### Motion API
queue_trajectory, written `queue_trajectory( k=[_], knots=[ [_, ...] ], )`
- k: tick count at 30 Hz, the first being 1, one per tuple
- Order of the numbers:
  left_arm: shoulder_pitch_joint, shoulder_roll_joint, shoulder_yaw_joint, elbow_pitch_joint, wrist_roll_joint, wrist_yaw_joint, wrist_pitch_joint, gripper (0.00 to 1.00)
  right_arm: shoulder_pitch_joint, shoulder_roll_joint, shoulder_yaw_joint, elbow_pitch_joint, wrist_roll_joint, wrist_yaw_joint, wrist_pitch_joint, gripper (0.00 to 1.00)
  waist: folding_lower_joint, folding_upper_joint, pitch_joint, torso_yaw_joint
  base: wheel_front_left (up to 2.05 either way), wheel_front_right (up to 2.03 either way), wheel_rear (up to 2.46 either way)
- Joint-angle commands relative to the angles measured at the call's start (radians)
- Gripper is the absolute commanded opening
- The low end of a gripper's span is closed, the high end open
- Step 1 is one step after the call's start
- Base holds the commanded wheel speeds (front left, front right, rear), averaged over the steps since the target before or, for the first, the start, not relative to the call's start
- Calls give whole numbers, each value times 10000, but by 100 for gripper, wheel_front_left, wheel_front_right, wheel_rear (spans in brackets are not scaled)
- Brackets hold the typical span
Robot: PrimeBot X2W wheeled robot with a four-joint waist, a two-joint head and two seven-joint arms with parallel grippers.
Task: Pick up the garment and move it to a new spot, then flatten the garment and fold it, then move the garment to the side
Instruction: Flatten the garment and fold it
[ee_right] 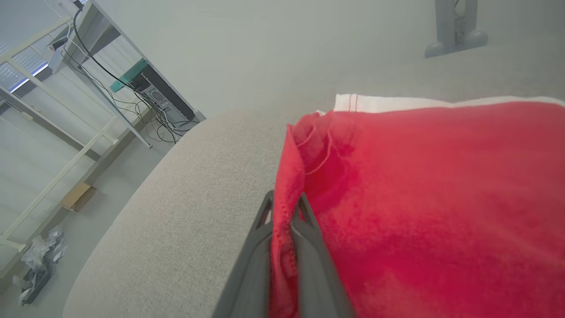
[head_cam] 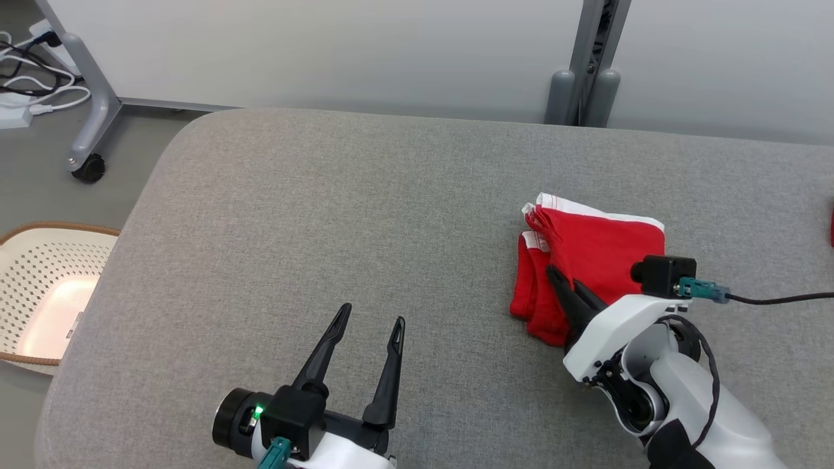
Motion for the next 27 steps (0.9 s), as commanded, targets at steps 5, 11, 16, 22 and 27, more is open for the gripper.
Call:
queue_trajectory(
  k=[5, 11, 16, 22, 27],
  knots=[
    [153, 34, 47, 56, -1, -7, -34, 100, 397, 179, -76, -370, -9, -4, 72, 100, 0, 0, -124, 11, 0, 0, 0],
    [233, 34, 113, 125, 94, -27, -34, 100, 1043, 114, 181, -1681, 365, -4, 13, 100, 0, 0, -379, -230, 0, 0, 0],
    [335, 32, 194, 113, -17, 50, -34, 100, 1451, -135, 12, -2212, 169, -4, -538, 100, 0, 0, -549, -532, 0, 0, 0],
    [536, 31, 439, 170, -339, 124, -34, 100, 1860, -564, -223, -2377, -337, -4, -1284, 100, 0, 0, -885, -1258, 0, 0, 0],
    [547, 34, 700, 221, -469, 189, -34, 100, 1863, -884, -698, -2150, -1657, -4, -1700, 100, 0, 0, -1025, -1753, 0, 0, 0]
  ],
)
